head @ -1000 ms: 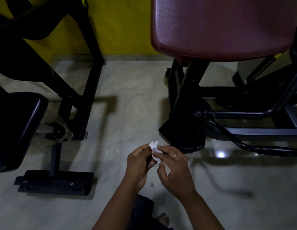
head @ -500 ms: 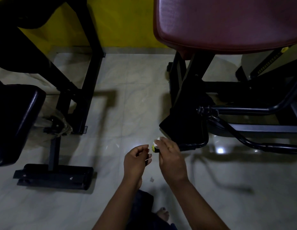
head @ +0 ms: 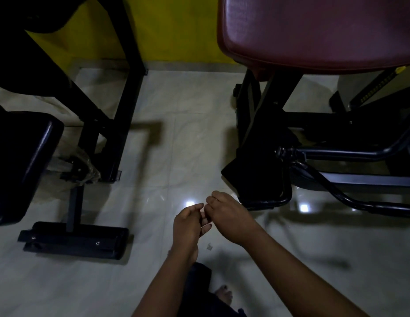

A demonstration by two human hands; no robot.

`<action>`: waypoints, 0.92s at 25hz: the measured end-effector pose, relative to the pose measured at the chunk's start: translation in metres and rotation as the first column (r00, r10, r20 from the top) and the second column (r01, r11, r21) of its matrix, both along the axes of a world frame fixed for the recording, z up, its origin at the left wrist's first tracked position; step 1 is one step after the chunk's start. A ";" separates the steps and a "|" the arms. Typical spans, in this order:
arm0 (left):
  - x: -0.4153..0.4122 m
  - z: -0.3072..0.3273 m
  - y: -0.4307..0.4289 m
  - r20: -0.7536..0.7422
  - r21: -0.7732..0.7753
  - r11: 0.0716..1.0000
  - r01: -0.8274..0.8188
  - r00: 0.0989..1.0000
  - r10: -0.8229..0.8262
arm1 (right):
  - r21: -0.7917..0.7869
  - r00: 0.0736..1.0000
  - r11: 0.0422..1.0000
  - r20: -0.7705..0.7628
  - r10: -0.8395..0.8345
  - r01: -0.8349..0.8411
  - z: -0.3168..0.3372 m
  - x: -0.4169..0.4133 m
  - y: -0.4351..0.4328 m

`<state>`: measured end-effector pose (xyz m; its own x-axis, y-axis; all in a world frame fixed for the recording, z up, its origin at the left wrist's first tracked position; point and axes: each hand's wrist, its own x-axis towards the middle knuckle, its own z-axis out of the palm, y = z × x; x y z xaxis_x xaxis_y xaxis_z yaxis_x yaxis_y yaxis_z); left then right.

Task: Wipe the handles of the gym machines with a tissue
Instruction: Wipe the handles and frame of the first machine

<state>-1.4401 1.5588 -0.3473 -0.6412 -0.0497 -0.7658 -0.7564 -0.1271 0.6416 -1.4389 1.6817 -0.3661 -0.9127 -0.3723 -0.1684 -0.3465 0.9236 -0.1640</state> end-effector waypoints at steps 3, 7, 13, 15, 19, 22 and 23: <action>0.000 0.001 -0.005 -0.012 0.014 0.999 0.036 0.999 -0.036 | -0.090 0.972 0.994 -0.230 0.043 -0.065 -0.010 0.015 0.014; -0.006 0.004 -0.010 -0.036 0.016 0.999 0.052 0.998 -0.051 | -0.340 0.934 0.913 -0.193 -0.301 0.224 -0.003 0.001 -0.012; -0.006 0.012 -0.002 -0.074 0.147 0.987 0.058 0.996 -0.048 | -0.503 0.885 0.853 -0.324 -0.334 0.138 -0.007 0.038 0.007; -0.006 0.013 0.001 -0.078 0.151 0.987 0.054 0.996 -0.043 | -0.463 0.857 0.883 -0.418 -0.301 0.084 -0.021 0.058 0.010; -0.005 0.011 0.000 -0.152 0.070 0.983 0.170 0.976 -0.158 | -0.529 0.786 0.815 -0.388 -0.481 0.237 -0.021 0.046 0.001; -0.005 0.011 -0.002 -0.214 -0.040 0.969 0.245 0.945 -0.248 | -0.505 0.627 0.699 -0.341 -0.700 0.506 -0.002 0.022 0.004; -0.004 0.011 -0.002 -0.235 -0.080 0.959 0.270 0.930 -0.282 | -0.491 0.571 0.659 -0.340 -0.747 0.570 0.001 0.022 0.001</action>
